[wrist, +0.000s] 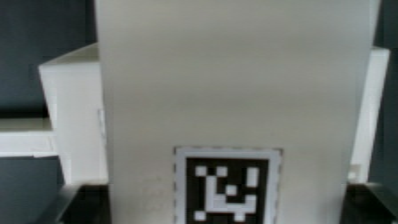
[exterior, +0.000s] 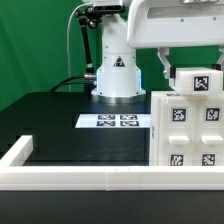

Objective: Assemble cabinet

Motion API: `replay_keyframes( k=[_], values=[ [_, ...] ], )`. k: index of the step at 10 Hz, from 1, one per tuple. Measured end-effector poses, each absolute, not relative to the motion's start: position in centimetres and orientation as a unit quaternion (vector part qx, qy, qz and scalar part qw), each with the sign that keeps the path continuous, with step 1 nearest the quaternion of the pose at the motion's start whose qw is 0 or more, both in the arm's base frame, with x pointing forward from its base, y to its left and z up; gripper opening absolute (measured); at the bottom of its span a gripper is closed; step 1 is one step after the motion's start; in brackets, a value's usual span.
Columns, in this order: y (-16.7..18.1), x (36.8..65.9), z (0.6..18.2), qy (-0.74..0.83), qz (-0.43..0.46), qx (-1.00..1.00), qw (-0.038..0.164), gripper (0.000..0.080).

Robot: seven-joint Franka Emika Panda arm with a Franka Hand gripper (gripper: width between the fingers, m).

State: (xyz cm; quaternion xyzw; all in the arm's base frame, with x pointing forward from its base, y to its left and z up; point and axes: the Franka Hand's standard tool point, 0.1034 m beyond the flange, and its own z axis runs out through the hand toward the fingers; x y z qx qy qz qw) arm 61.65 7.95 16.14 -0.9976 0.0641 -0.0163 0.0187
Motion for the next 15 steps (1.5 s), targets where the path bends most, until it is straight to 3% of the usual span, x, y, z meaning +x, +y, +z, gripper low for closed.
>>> replay_keyframes(
  k=[6,15],
  values=[
    [8.53,61.76,16.32,0.393,-0.016,-0.919,0.023,0.0561],
    [7.74,61.77,16.0,0.697,-0.012,-0.716,0.03,0.0561]
  ],
)
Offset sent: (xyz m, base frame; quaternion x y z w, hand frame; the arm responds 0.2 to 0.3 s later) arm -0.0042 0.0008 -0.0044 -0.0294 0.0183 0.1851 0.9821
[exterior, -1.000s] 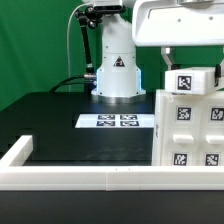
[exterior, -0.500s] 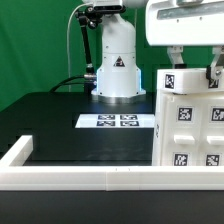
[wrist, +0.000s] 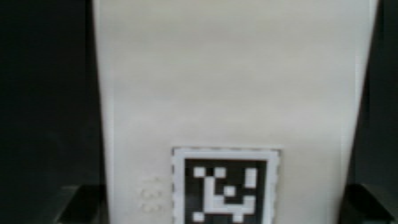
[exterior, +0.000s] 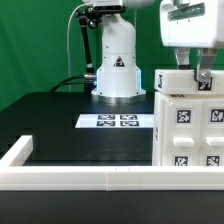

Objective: Assemble cabinet

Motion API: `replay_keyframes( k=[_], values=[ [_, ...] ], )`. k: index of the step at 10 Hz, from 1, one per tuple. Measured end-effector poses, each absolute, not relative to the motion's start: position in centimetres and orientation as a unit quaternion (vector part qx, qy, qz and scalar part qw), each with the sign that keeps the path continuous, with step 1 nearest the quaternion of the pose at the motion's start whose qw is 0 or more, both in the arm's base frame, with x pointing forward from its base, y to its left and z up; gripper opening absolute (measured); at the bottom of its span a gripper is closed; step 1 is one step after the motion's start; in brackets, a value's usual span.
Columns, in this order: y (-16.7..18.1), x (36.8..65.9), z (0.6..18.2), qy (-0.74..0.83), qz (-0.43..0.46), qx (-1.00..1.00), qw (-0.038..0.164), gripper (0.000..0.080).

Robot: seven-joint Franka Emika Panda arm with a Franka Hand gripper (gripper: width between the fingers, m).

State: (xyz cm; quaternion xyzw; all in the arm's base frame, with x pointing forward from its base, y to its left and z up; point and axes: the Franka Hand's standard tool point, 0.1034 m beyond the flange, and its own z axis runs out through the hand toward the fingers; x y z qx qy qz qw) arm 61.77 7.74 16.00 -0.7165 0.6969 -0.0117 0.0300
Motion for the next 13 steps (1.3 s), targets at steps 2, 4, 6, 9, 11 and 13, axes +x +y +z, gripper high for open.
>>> replay_keyframes(
  k=[2,4,6,9,11,13],
  values=[
    [7.7,61.8,16.0,0.728,-0.006,-0.685,0.034,0.0561],
    [8.1,61.8,16.0,0.766,0.004,-0.642,0.042,0.0561],
    [8.4,61.8,15.9,0.761,0.007,-0.647,0.044,0.0774],
    [8.8,62.0,16.9,0.742,0.01,-0.667,0.058,0.0794],
    [9.1,62.2,17.8,0.729,0.01,-0.681,0.069,0.0796],
    [9.1,62.1,17.6,0.712,0.01,-0.699,0.067,0.0796]
  ],
)
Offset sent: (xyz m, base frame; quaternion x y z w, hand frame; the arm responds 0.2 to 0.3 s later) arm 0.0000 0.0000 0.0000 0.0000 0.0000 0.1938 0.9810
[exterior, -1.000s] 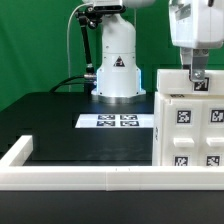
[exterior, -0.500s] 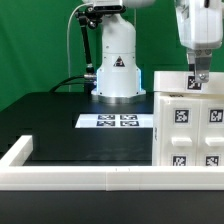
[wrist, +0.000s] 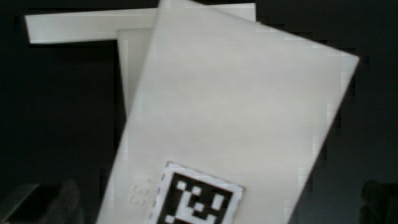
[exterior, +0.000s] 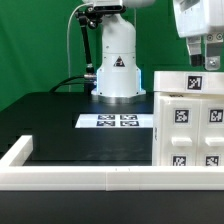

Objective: Assemble cabinet

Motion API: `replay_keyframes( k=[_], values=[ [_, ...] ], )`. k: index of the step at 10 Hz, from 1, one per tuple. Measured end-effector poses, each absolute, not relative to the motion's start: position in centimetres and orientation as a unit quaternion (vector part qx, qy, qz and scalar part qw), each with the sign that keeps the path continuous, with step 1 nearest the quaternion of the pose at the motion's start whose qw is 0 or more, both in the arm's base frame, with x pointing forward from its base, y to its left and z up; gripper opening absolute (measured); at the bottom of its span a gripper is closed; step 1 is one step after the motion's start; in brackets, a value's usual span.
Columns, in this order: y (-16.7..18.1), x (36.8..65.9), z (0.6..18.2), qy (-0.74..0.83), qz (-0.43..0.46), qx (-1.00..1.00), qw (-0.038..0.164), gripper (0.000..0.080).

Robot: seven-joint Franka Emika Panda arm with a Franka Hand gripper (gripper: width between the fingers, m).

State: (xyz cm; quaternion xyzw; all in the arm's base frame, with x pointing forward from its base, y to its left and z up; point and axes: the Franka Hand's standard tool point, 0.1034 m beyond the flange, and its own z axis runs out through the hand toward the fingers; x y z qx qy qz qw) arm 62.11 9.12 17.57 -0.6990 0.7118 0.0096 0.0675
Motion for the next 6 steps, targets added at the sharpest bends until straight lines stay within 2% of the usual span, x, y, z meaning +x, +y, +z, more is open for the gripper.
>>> replay_keyframes(
  k=[2,6],
  values=[
    [9.35,61.96,17.47,0.657,0.016,-0.751,0.056,0.0796],
    [9.55,62.6,17.74,0.49,0.007,-0.87,0.059,0.0796]
  ],
)
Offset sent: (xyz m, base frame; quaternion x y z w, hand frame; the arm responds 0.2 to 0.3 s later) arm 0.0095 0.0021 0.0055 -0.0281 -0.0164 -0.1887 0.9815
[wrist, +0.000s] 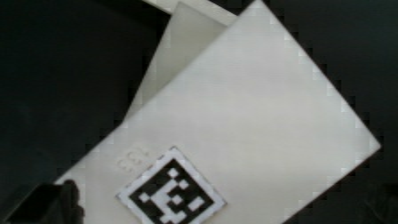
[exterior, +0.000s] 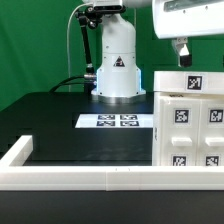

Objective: Assemble cabinet

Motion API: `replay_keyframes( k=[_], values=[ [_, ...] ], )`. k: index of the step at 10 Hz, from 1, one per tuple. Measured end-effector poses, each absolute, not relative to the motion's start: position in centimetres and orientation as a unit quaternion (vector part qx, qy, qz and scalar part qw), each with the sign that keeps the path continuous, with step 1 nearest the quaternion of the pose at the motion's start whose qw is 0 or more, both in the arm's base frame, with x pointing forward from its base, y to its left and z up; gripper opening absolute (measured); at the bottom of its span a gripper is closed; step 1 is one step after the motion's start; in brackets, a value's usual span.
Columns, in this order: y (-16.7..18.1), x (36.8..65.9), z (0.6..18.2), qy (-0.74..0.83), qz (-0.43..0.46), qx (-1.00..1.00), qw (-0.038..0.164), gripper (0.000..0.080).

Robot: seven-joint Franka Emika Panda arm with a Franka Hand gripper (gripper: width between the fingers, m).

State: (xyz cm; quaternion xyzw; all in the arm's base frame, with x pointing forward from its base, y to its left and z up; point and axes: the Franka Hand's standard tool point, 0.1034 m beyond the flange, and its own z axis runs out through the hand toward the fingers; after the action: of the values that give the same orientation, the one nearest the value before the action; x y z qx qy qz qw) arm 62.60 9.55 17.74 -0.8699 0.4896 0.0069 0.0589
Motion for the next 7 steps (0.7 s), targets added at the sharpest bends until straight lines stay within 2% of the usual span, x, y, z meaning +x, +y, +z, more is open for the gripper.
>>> replay_keyframes(
  k=[5,7],
  values=[
    [9.65,62.61,17.74,0.316,-0.001,-0.947,0.058,0.0796],
    [9.43,62.53,17.73,0.17,-0.004,-0.984,0.056,0.0796]
  ],
)
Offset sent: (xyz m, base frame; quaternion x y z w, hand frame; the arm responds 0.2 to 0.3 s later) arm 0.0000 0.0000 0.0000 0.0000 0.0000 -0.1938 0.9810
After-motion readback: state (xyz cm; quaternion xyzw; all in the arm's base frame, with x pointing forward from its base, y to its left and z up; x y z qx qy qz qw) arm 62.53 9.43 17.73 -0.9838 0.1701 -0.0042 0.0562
